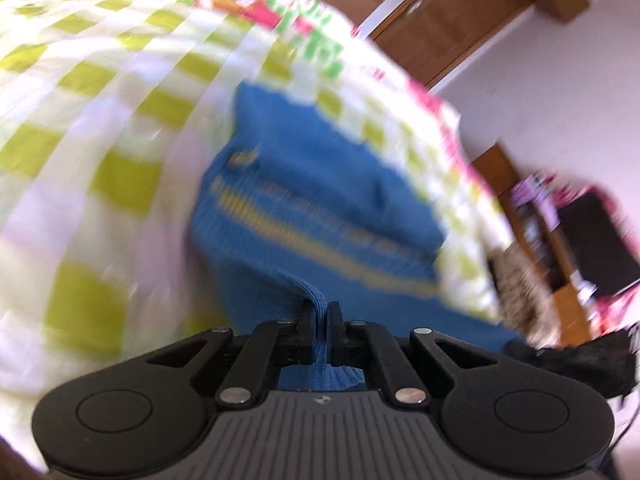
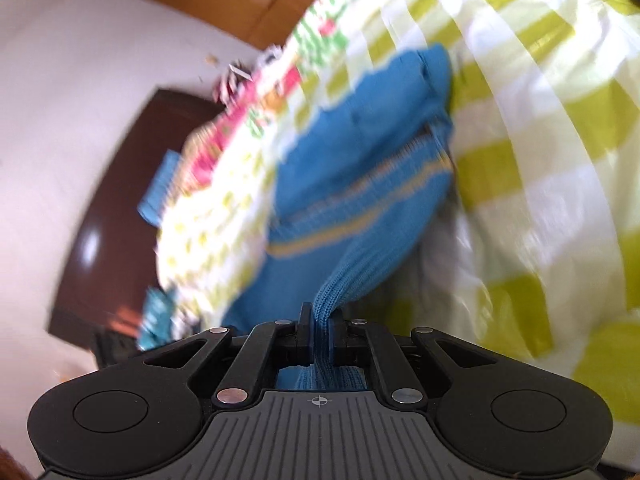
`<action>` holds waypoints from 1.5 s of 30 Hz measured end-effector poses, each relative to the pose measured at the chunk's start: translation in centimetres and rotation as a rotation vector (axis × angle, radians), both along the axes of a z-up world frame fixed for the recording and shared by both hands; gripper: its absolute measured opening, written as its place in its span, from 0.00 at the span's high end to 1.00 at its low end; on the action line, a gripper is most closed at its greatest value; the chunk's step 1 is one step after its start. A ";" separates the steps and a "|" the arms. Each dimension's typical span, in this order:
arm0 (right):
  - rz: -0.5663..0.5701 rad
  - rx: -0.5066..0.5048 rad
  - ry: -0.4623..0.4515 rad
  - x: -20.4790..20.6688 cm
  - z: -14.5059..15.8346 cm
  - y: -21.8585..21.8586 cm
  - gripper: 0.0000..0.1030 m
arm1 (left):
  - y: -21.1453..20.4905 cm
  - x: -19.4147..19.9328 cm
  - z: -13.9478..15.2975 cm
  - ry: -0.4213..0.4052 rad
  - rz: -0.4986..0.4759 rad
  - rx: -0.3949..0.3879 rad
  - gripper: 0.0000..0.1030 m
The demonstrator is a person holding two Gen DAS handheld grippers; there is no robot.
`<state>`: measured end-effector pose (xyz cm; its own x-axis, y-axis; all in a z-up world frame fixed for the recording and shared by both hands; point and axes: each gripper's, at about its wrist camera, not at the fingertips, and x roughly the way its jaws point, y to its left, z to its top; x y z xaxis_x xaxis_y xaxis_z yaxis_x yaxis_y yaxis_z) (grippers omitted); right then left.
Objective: Fold small clothes
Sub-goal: 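Close both tools on the hem and lift it up over the sweater body, then open both tools to release the folded hem onto the body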
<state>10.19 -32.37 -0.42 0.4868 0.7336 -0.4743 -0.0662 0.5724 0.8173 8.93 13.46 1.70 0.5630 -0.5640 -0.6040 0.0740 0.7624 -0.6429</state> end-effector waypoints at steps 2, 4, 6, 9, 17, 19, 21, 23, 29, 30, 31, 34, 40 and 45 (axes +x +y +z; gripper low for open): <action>-0.019 0.016 -0.015 1.9 0.7 0.0 0.94 | -0.2 2.8 0.6 -0.033 0.006 -0.043 0.82; -0.048 0.023 -0.034 4.1 1.2 0.0 0.94 | -0.3 5.9 1.2 -0.066 0.017 -0.050 0.82; -0.082 0.034 -0.047 6.6 1.7 -0.1 0.94 | 0.0 9.0 1.4 -0.086 0.032 -0.069 0.82; -0.146 0.033 -0.080 11.1 2.4 -0.6 0.94 | 0.5 14.1 1.0 -0.108 0.061 -0.093 0.82; -0.336 -0.028 0.022 22.3 -2.3 -1.1 0.87 | 2.4 24.3 -5.2 0.016 0.231 -0.071 0.79; -0.328 -0.056 0.005 22.4 -3.0 -0.7 0.85 | 2.6 24.3 -6.0 0.012 0.234 -0.075 0.70; -0.326 -0.096 -0.034 21.5 -3.0 -0.6 0.76 | 3.1 23.3 -6.1 -0.017 0.249 -0.074 0.56; -0.321 -0.161 -0.108 20.2 -2.2 -0.6 0.73 | 3.6 22.2 -5.9 -0.044 0.267 -0.057 0.49; -0.247 -0.492 -0.309 16.7 0.2 0.1 0.45 | 3.7 18.6 -5.8 -0.039 0.252 0.045 0.39; -0.226 -0.515 -0.302 16.4 0.0 0.3 0.45 | 3.5 18.2 -6.2 -0.024 0.241 0.058 0.39; -0.212 -0.524 -0.288 16.2 -0.3 0.3 0.45 | 3.2 17.8 -6.6 -0.012 0.225 0.067 0.39; -0.195 -0.491 -0.236 16.4 -1.2 0.4 0.45 | 2.5 17.0 -7.4 0.004 0.211 0.074 0.39; -0.164 -0.445 -0.117 16.6 -2.9 1.7 0.49 | 1.8 16.8 -7.1 0.000 0.205 0.096 0.40; -0.142 -0.561 -0.146 14.9 -2.5 3.0 0.80 | 2.1 16.7 -7.1 -0.010 0.210 0.094 0.40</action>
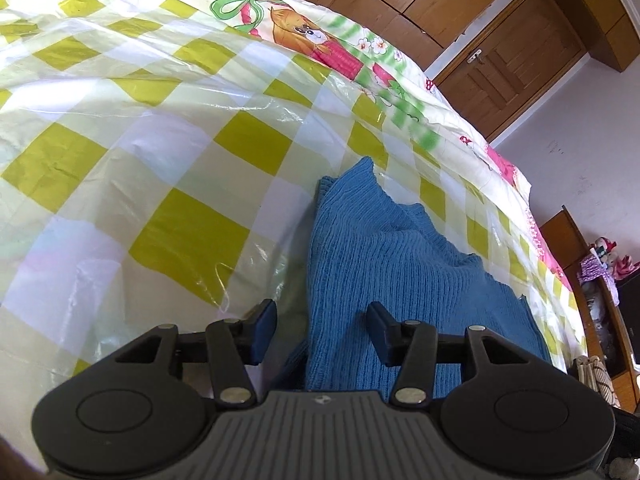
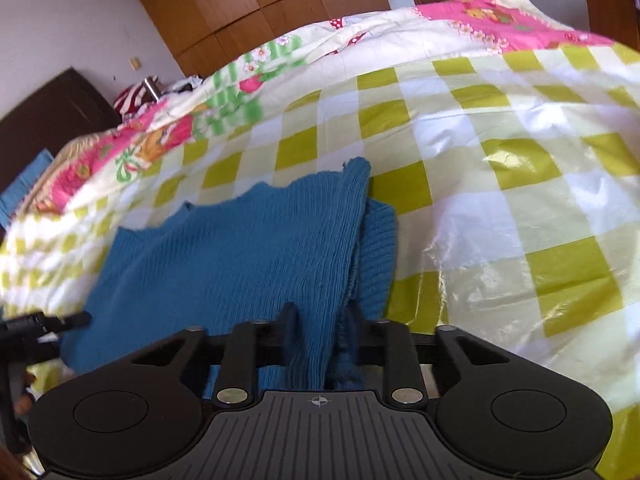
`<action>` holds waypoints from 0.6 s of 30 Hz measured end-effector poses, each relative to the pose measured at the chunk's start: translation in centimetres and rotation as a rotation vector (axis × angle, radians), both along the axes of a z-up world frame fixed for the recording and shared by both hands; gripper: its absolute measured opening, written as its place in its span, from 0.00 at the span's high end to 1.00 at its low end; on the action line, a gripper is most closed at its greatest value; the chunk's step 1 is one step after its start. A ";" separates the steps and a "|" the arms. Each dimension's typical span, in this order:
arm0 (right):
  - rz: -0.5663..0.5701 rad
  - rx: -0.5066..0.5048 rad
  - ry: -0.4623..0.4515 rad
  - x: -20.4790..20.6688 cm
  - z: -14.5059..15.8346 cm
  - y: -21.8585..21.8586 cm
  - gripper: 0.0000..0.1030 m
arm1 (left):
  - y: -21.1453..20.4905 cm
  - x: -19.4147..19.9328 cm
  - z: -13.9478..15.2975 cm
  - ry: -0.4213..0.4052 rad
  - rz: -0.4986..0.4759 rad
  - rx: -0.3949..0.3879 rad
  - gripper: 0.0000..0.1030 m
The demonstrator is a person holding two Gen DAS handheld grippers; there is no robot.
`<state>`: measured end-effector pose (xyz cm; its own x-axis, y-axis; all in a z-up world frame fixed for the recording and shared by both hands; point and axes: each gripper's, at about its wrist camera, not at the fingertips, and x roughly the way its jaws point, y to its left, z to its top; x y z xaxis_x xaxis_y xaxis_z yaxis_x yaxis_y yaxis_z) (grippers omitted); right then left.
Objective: Fold small clothes
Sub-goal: 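Open both tools to release the folded hem onto the body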
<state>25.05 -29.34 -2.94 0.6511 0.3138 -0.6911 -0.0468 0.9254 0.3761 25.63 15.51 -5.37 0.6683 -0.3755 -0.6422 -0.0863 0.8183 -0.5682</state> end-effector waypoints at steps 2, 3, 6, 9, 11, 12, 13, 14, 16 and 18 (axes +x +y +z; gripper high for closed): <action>-0.002 0.031 0.010 0.0 0.2 -0.4 0.79 | 0.5 -0.2 0.0 -0.011 0.009 -0.022 0.40; -0.002 0.054 0.014 0.1 0.2 -0.6 0.76 | 0.8 -0.4 0.1 -0.018 0.021 -0.022 0.40; 0.011 0.078 0.007 -0.3 0.6 -0.8 0.77 | 1.3 -0.8 0.4 -0.035 0.028 -0.005 0.38; 0.044 0.067 0.020 -0.5 0.6 -0.2 0.75 | 1.0 -0.9 0.6 -0.024 0.004 0.028 0.39; 0.058 0.060 0.031 -0.6 0.3 0.1 0.73 | 0.5 -1.5 1.2 -0.047 -0.028 0.040 0.39; 0.067 0.061 0.031 -0.6 0.3 0.2 0.72 | 0.3 -1.7 1.5 -0.058 -0.041 0.048 0.39; 0.070 0.066 0.031 -0.6 0.2 0.3 0.68 | 0.0 -1.7 1.7 -0.063 -0.057 0.058 0.39; 0.074 0.073 0.035 -0.5 0.1 0.3 0.66 | -0.4 -1.6 1.7 -0.054 -0.074 0.073 0.39; 0.070 0.072 0.047 -0.2 -0.1 0.4 0.66 | -1.0 -1.0 1.4 -0.020 -0.072 0.121 0.47; 0.061 0.071 0.048 -0.2 -0.1 0.4 0.66 | -1.6 -0.7 1.4 -0.016 -0.086 0.146 0.61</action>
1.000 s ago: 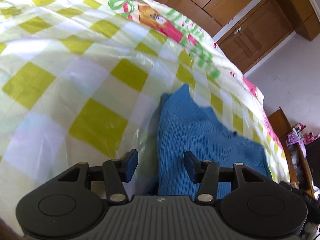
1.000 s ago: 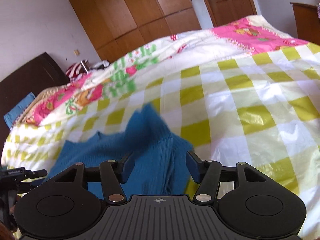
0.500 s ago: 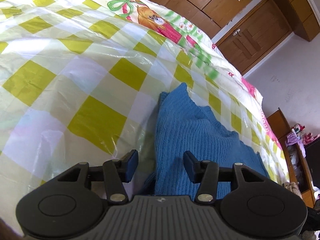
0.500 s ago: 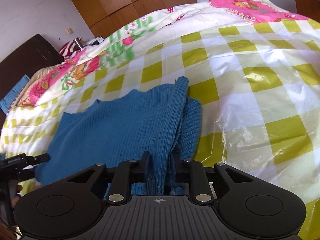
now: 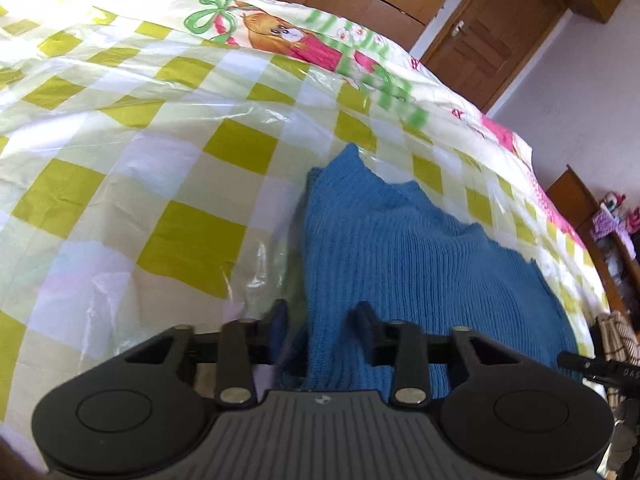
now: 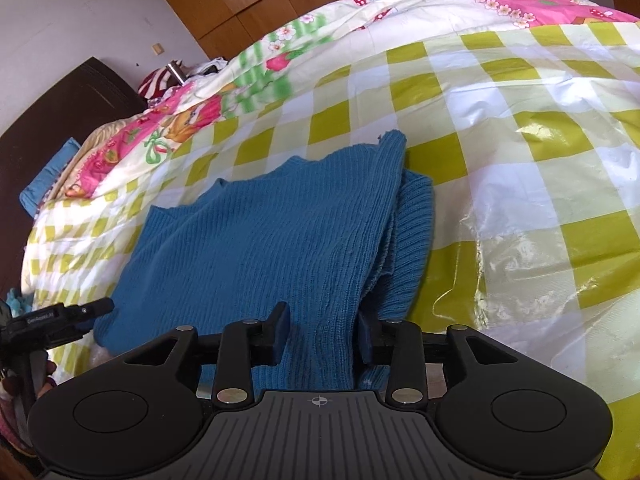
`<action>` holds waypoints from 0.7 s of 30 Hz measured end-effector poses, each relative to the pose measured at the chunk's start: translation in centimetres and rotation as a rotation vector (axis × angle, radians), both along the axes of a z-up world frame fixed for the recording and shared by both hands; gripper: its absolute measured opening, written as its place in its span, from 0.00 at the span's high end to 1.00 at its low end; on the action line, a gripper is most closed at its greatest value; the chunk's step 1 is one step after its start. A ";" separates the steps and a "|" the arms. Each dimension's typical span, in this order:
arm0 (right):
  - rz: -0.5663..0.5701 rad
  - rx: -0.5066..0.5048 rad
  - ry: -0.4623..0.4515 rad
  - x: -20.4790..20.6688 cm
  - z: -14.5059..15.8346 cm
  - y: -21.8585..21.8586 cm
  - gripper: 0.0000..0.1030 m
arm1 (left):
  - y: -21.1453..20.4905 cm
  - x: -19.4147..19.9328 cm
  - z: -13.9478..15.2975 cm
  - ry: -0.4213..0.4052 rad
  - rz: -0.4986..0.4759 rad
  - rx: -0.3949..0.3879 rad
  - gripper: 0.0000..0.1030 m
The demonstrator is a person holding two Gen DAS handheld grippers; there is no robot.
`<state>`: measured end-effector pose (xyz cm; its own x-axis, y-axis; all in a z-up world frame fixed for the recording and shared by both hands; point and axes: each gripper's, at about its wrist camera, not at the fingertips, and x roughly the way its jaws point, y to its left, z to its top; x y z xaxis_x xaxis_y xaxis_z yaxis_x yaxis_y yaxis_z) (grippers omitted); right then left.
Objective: Fold small clothes
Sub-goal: 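Open both tools to release the folded hem onto the body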
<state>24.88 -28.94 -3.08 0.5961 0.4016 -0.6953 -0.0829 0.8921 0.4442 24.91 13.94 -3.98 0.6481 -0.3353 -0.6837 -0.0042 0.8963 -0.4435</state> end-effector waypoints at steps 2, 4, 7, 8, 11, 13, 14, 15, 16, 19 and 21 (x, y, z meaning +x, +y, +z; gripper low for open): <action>-0.010 -0.022 -0.007 -0.1 0.1 0.1 0.73 | -0.5 -0.2 0.6 -0.031 -0.010 0.011 0.68; -0.021 -0.032 0.006 0.1 0.0 -0.1 0.85 | -0.5 -0.3 1.1 -0.058 -0.015 -0.010 0.75; -0.046 0.030 0.016 -0.1 0.4 -1.1 0.88 | 0.1 -0.9 1.6 -0.071 -0.033 -0.097 0.80; -0.045 0.052 0.004 -0.6 0.9 -1.2 0.89 | 0.5 -1.4 1.8 -0.073 -0.033 -0.124 0.80; -0.029 0.091 -0.045 -2.3 2.1 -1.4 0.89 | 1.3 -2.9 1.7 -0.078 0.007 -0.138 0.80; -0.039 0.074 -0.041 -2.5 1.2 -1.5 0.89 | 1.6 -2.8 0.1 -0.029 0.033 -0.092 0.80; -0.042 0.046 -0.016 -2.0 0.2 -1.5 0.86 | 1.8 -2.5 -0.9 0.009 0.051 -0.081 0.80; -0.045 0.017 0.031 -1.3 -1.0 -1.4 0.84 | 2.0 -2.3 -1.8 0.035 0.063 -0.089 0.79; -0.060 0.035 0.057 -1.0 -1.7 -1.6 0.86 | 2.2 -2.4 -2.2 0.041 0.066 -0.108 0.79; -0.054 0.059 0.034 -1.2 -0.8 -1.6 0.82 | 2.3 -3.1 -0.6 -0.007 0.058 -0.098 0.76; -0.042 0.020 -0.004 -1.4 0.2 -1.6 0.78 | 2.1 -3.0 0.7 -0.046 0.030 -0.066 0.62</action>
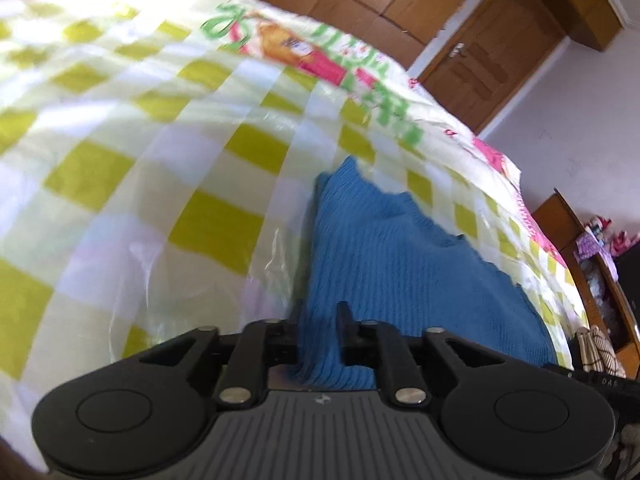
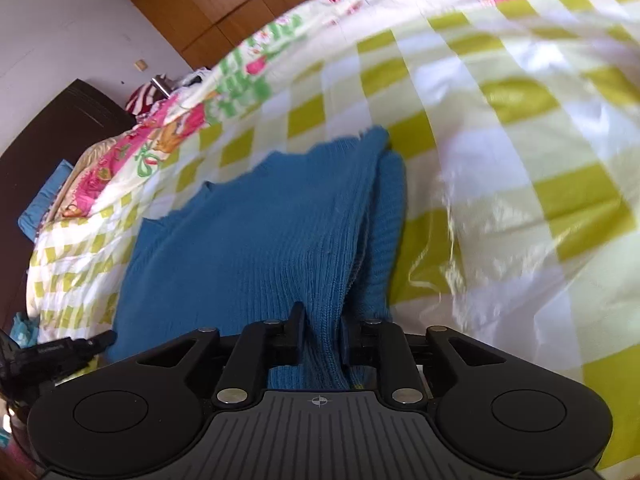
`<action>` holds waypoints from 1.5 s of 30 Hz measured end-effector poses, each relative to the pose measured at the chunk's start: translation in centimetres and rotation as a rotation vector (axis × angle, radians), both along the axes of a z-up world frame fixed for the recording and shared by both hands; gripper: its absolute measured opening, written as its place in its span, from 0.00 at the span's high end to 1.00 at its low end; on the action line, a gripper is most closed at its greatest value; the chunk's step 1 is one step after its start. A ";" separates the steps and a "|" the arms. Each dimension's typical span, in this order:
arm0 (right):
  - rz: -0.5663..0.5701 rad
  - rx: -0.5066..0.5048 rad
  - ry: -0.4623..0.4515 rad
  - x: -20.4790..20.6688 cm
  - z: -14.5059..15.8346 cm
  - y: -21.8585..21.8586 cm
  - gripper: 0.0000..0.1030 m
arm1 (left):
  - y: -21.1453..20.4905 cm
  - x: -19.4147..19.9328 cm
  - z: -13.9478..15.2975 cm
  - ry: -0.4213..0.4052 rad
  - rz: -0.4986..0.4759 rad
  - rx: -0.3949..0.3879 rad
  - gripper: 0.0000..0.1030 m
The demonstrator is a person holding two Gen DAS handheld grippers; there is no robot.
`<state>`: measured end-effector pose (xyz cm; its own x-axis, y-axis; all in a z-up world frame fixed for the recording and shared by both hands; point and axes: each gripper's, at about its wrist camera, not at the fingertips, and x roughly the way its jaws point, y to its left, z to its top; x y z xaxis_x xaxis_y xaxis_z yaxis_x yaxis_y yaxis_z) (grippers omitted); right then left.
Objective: Fold small clothes
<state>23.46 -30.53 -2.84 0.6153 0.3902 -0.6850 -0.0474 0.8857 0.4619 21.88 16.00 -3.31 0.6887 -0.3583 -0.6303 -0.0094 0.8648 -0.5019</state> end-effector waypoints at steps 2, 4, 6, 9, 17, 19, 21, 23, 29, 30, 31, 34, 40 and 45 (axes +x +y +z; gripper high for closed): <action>-0.005 -0.046 -0.020 0.0 0.8 0.0 0.75 | -0.3 0.5 0.7 -0.034 -0.011 0.031 0.44; -0.015 -0.061 -0.038 0.0 1.3 0.1 0.74 | -0.9 1.7 1.0 -0.051 -0.016 0.071 0.41; -0.030 -0.088 -0.054 0.2 1.6 0.3 0.69 | -1.4 3.6 0.7 -0.031 -0.035 0.091 0.37; -0.039 -0.144 -0.094 1.0 2.4 1.0 0.68 | -1.9 6.0 0.1 -0.019 -0.026 0.114 0.37; 0.254 -0.239 -0.228 6.4 4.1 8.7 0.67 | -0.9 6.0 -1.1 -0.050 0.084 0.047 0.78; 0.334 -0.246 -0.253 8.9 3.9 11.9 0.68 | 0.2 5.2 -1.6 -0.074 0.160 -0.035 0.79; 0.425 -0.231 -0.224 11.6 3.4 15.3 0.69 | 1.0 4.7 -2.4 -0.080 0.205 -0.122 0.79; 0.487 -0.215 -0.193 13.7 2.7 18.1 0.69 | 1.2 4.2 -3.1 -0.099 0.223 -0.198 0.79; 0.606 -0.274 -0.152 16.4 1.1 23.3 0.65 | 0.3 3.3 -3.7 -0.149 0.185 -0.189 0.77; 0.626 -0.272 -0.121 16.8 0.7 23.6 0.65 | 0.2 3.3 -3.8 -0.150 0.176 -0.189 0.76; 0.654 -0.270 -0.078 17.3 0.3 24.0 0.65 | 0.2 3.3 -3.9 -0.151 0.170 -0.195 0.74; 0.692 -0.322 -0.049 17.3 -0.2 24.9 0.65 | 0.2 3.2 -4.4 -0.153 0.155 -0.197 0.73; 0.714 -0.300 -0.081 18.4 0.3 26.5 0.65 | 1.2 2.8 -4.8 -0.168 0.168 -0.226 0.70; 0.750 -0.339 -0.081 19.1 -0.5 28.8 0.66 | 1.1 2.5 -4.9 -0.178 0.161 -0.223 0.68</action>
<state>42.54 -1.76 -3.32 0.3259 0.4972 -0.8041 -0.7029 0.6962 0.1456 24.37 17.12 -8.16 0.8402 -0.3518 -0.4127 -0.0319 0.7278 -0.6851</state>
